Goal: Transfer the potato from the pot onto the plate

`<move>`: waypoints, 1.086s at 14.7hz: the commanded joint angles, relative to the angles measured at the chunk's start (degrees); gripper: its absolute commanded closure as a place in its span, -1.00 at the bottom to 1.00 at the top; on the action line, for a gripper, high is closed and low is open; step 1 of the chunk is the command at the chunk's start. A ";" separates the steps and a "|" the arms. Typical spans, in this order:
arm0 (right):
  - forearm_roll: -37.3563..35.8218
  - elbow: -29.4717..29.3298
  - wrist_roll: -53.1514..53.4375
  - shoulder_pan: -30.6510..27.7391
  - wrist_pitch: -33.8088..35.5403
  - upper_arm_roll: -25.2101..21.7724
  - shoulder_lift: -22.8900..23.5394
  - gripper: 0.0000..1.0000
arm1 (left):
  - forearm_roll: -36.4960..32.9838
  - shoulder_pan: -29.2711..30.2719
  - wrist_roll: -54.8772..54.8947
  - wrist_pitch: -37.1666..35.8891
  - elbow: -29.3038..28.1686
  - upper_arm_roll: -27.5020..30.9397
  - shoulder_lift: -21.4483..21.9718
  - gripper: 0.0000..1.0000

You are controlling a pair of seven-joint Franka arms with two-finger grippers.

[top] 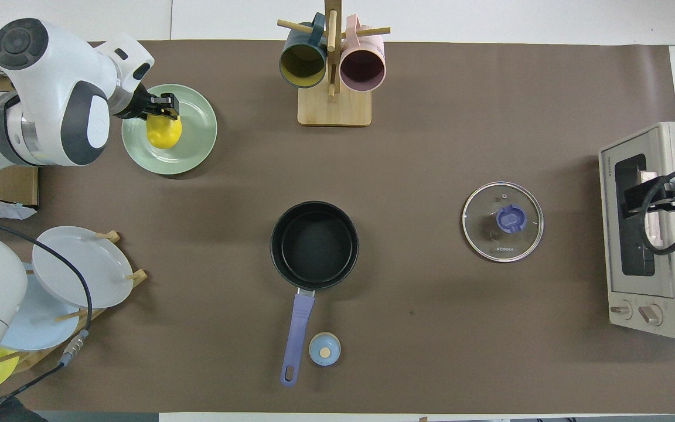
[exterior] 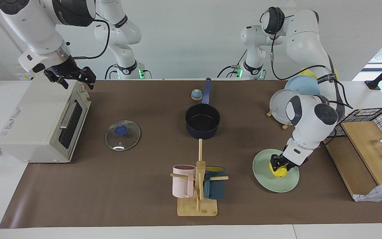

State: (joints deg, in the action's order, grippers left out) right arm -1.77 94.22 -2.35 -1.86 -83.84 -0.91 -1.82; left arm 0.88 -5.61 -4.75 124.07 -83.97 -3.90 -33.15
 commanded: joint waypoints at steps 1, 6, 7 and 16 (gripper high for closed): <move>0.71 1.05 -4.76 -0.07 -0.80 -0.49 -0.73 -1.00 | -0.44 0.08 0.80 1.79 -2.51 0.03 0.63 1.00; 0.71 0.26 -2.40 0.02 -4.14 -0.23 -0.56 -1.00 | -1.31 0.43 0.89 0.92 -2.43 0.38 0.81 -1.00; 0.98 0.26 -1.87 0.10 -3.71 -0.23 -0.55 -1.00 | -1.92 0.60 0.80 0.91 -2.08 0.38 0.98 -1.00; 1.51 0.78 2.44 0.19 -3.88 -0.40 -0.64 -1.00 | -1.49 4.21 0.27 -18.56 -1.46 0.56 19.51 -1.00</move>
State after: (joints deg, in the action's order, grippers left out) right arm -1.43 94.12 -0.71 -1.85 -86.99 -1.00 -1.83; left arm 0.14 -1.31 -4.61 110.80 -83.31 -3.20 -18.73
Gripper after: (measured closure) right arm 0.000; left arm 0.000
